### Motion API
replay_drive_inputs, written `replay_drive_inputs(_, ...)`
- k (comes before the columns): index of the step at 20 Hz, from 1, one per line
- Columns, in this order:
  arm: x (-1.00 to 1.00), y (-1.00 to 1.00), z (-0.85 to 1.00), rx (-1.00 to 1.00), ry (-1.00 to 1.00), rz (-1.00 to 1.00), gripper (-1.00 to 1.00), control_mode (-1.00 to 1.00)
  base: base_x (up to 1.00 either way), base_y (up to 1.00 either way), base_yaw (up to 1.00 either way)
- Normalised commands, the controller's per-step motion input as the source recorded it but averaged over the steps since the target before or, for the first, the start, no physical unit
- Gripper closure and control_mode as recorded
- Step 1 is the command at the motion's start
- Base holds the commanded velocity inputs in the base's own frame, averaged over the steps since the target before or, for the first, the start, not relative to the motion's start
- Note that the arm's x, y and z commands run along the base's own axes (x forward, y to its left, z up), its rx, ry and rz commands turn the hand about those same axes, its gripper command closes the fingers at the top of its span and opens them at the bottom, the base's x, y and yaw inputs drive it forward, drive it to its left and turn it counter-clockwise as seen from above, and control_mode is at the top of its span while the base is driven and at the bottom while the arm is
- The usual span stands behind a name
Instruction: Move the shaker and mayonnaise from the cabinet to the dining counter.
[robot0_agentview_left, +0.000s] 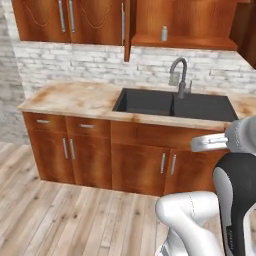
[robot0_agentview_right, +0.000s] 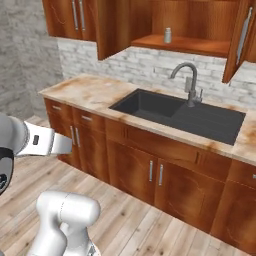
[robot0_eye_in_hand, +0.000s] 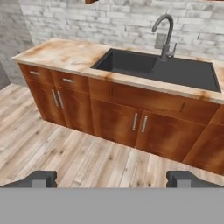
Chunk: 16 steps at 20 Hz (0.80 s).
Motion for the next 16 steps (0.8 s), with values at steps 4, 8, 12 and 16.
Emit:
replay_drive_inputs(4,0.0,0.0,0.0,0.0,0.0,0.0,-1.0,1.0,0.61,-0.27,-0.09)
replay_drive_inputs(8,0.0,0.0,0.0,0.0,0.0,0.0,-1.0,1.0,0.26,-0.03,-0.21)
replay_drive_inputs(12,0.0,0.0,0.0,0.0,0.0,0.0,-1.0,1.0,0.21,0.0,-0.3)
replay_drive_inputs(16,0.0,0.0,0.0,0.0,0.0,0.0,-1.0,1.0,0.2,0.0,-0.35)
